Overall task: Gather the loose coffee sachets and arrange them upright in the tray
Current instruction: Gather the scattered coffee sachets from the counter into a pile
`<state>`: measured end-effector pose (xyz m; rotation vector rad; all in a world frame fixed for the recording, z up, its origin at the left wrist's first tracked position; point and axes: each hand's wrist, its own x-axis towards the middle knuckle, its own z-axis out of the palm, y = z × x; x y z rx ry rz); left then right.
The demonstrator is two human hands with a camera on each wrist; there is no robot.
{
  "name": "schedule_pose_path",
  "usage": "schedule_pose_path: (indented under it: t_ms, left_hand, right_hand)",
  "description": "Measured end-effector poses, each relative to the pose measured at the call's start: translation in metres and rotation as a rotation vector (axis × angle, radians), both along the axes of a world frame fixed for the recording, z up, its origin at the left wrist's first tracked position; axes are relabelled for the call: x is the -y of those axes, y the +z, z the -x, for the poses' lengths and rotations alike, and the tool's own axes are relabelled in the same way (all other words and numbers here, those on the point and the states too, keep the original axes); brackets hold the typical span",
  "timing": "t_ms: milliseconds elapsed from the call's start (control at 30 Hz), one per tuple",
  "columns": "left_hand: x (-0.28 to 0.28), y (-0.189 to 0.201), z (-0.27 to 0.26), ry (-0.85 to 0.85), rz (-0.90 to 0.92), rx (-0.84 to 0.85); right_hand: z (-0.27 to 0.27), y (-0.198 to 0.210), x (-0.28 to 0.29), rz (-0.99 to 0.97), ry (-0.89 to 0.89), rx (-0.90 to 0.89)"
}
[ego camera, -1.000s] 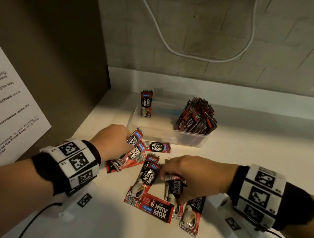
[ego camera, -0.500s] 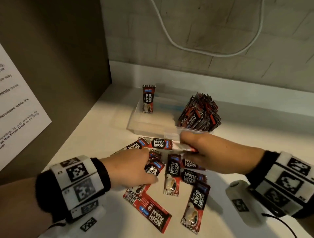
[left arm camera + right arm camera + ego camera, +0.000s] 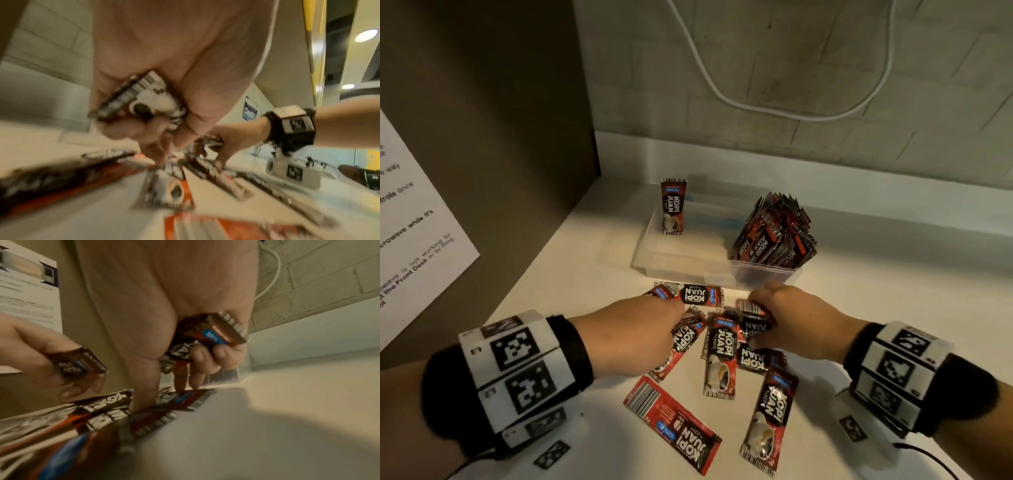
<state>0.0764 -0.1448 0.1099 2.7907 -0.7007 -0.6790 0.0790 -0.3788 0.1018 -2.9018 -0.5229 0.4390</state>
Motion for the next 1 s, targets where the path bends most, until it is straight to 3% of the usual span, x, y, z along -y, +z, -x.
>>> schedule_pose_path:
  t_ms: [233,367,467,567,633,767,900,1000]
  left_hand:
    - [0.009,-0.012,-0.003,0.125,0.032,0.067]
    - [0.015,-0.010,-0.012,0.129,0.045,0.032]
    - [0.011,-0.006,-0.018,0.134,0.053,0.018]
    - [0.004,0.006,-0.023,0.124,0.057,0.045]
    - [0.000,0.016,-0.024,0.133,0.123,0.021]
    - [-0.006,0.028,-0.010,-0.071,0.283,-0.112]
    - [0.001,0.014,0.004,-0.292,0.058,-0.171]
    - [0.007,0.002,0.011,-0.308,-0.043,-0.144]
  right_hand:
    - [-0.007,0.004,0.008,0.037,-0.091,-0.032]
    - [0.002,0.021,0.025,-0.112,-0.118,0.050]
    - [0.020,0.033,0.030,-0.260,0.037,-0.012]
    - [0.038,0.029,0.023,-0.208,0.281,-0.055]
    - [0.047,0.023,0.014,-0.141,0.337,-0.119]
    - [0.050,0.008,0.000,-0.081,0.343,-0.150]
    - [0.048,0.005,-0.003,-0.037,0.311,-0.164]
    - [0.047,0.009,0.001,-0.014,0.302,-0.138]
